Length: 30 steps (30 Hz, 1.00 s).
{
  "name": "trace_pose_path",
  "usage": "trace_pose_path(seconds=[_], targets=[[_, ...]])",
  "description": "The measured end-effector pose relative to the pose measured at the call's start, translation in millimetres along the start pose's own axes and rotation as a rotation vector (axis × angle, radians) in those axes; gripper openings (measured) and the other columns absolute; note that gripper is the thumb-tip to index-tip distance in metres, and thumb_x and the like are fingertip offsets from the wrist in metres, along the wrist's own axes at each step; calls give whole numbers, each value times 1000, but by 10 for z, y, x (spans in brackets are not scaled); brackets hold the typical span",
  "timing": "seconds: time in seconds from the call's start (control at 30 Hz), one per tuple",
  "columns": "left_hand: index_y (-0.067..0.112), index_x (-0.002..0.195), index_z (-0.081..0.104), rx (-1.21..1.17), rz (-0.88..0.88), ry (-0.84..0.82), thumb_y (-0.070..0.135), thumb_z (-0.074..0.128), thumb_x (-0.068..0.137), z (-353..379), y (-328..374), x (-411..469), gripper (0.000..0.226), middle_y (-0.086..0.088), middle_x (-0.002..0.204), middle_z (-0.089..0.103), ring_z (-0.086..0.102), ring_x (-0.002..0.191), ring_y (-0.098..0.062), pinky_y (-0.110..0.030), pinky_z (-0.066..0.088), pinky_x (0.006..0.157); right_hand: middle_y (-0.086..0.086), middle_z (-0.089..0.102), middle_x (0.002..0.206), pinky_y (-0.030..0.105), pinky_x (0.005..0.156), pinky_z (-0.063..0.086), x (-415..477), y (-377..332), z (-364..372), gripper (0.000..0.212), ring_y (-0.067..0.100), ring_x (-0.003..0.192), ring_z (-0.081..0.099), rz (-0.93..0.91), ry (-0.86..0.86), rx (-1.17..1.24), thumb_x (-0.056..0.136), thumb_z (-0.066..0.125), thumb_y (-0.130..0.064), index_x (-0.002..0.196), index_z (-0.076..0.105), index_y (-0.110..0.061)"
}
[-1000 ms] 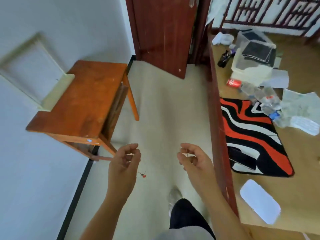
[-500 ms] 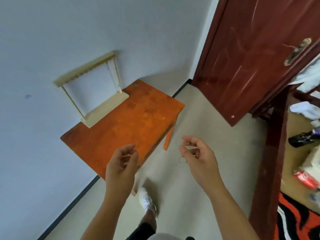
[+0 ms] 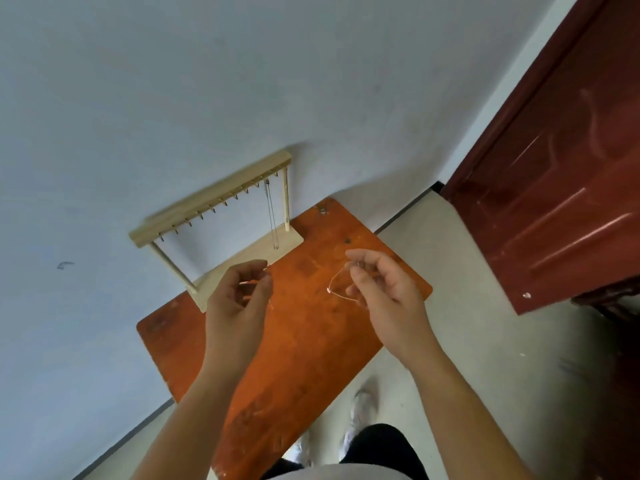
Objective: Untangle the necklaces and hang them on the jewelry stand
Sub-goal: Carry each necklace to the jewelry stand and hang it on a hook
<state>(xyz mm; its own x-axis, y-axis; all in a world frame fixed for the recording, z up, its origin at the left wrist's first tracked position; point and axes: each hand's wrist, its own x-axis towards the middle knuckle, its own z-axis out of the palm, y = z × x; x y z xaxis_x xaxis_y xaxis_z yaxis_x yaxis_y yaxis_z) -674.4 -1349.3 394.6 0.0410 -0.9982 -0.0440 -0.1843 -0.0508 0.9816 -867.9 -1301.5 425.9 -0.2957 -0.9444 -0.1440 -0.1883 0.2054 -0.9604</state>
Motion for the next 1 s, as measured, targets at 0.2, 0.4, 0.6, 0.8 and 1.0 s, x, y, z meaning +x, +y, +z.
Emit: trace_pose_path(seconds=[0.2,0.4,0.6,0.8,1.0], targets=[[19,115,65,65,-112,125,17,62,94,223,-329,285,21,9,99,68,64,91,-6,-21,55,79,-16,68,109,24,81,59,796,379,137,21,7,94,68,105,-193,-74,102,52,-29,119,63,-36],[28,128,60,30,-290,-33,19,57,97,503,-503,486,32,19,123,64,56,116,2,-26,46,99,-8,71,98,23,74,56,1426,450,186,26,9,85,69,137,-475,-81,104,49,-18,126,55,-32],[29,129,61,-163,-412,-184,20,43,103,844,-416,762,32,21,118,65,56,106,9,-8,42,84,-2,72,89,20,67,53,1830,353,144,27,12,77,67,166,-699,-55,104,49,-13,127,54,-26],[11,99,71,-222,-400,-134,22,44,102,906,-374,872,28,16,72,59,51,70,2,-8,38,68,-2,65,75,20,64,51,2070,360,-27,24,11,69,61,204,-635,-49,104,48,-14,122,58,-26],[18,84,73,-257,-382,-34,26,68,88,730,-375,868,10,-3,68,48,41,71,-20,-25,38,72,-7,67,82,20,76,55,2097,304,-135,21,6,78,65,84,-686,-276,99,57,-30,117,67,-36]])
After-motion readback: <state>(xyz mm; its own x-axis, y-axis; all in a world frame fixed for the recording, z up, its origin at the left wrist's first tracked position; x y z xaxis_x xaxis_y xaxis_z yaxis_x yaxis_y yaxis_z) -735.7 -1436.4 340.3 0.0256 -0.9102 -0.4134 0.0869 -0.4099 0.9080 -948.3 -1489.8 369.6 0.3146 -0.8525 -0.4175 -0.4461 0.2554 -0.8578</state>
